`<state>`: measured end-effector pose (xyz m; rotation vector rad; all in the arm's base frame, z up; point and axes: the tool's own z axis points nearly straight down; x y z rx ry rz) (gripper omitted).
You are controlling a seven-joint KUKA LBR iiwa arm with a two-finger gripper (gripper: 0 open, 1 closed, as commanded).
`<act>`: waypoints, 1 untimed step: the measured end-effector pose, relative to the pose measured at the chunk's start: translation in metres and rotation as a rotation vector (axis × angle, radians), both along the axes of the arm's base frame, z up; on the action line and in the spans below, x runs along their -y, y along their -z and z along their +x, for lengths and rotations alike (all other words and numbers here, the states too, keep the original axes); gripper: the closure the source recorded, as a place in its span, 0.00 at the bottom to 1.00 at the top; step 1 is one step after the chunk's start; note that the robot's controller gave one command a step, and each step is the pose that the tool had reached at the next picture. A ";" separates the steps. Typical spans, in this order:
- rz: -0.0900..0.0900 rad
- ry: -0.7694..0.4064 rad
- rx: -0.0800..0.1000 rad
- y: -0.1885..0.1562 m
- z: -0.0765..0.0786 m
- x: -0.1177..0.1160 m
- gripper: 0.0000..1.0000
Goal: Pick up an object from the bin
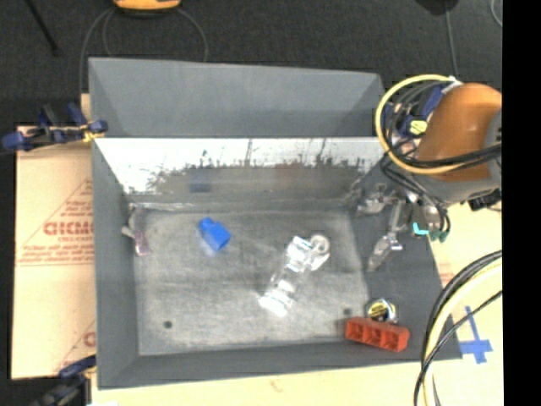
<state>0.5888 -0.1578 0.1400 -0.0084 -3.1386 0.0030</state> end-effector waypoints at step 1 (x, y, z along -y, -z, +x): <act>-0.001 -0.214 0.012 0.056 0.022 -0.062 0.00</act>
Offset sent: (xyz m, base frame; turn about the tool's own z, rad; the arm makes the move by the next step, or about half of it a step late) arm 0.0226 0.0747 -0.0700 -0.2282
